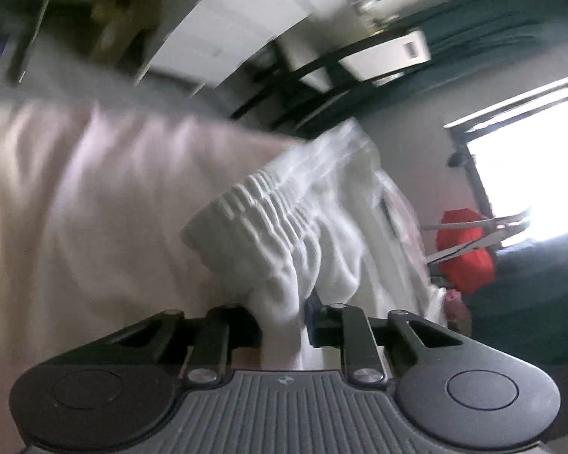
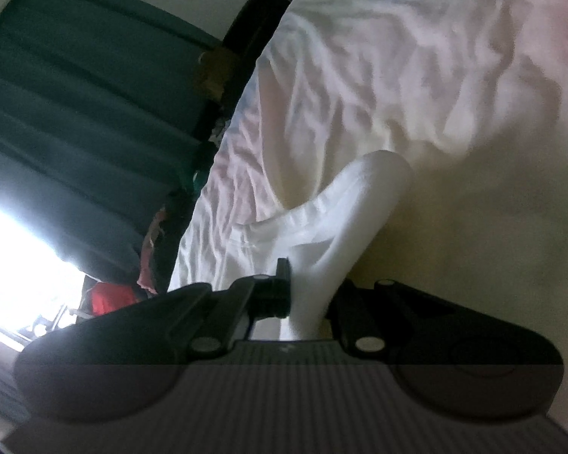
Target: Fold clothes
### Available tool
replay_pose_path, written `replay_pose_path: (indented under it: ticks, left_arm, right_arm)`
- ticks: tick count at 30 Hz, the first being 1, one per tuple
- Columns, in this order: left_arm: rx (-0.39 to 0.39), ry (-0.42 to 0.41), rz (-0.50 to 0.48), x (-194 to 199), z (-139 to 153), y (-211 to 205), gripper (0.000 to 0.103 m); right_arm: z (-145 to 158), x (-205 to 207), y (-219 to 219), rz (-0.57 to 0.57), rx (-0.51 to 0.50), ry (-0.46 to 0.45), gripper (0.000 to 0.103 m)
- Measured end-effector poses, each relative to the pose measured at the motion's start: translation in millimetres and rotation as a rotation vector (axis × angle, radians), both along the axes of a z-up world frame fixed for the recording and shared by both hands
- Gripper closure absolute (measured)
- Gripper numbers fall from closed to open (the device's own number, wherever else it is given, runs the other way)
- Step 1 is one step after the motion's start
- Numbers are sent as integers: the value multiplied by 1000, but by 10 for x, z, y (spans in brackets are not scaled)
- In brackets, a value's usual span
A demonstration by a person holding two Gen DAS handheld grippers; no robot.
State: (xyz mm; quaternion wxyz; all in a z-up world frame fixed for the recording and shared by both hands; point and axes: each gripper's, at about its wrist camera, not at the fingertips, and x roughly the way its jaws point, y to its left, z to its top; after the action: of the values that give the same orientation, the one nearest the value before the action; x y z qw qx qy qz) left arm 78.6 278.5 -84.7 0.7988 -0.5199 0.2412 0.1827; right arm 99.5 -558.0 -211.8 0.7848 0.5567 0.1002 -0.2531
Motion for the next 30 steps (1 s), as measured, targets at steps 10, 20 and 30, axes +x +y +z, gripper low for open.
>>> replay_pose_path:
  ticks: [10, 20, 30]
  left_arm:
    - [137, 81, -165, -389, 546, 353, 96]
    - [354, 272, -260, -301, 220, 112, 47]
    - [673, 207, -344, -448, 598, -399, 13]
  right_arm:
    - [395, -349, 111, -67, -167, 179, 98]
    - [247, -319, 125, 16, -179, 406, 94]
    - [742, -269, 423, 107, -453, 359, 30]
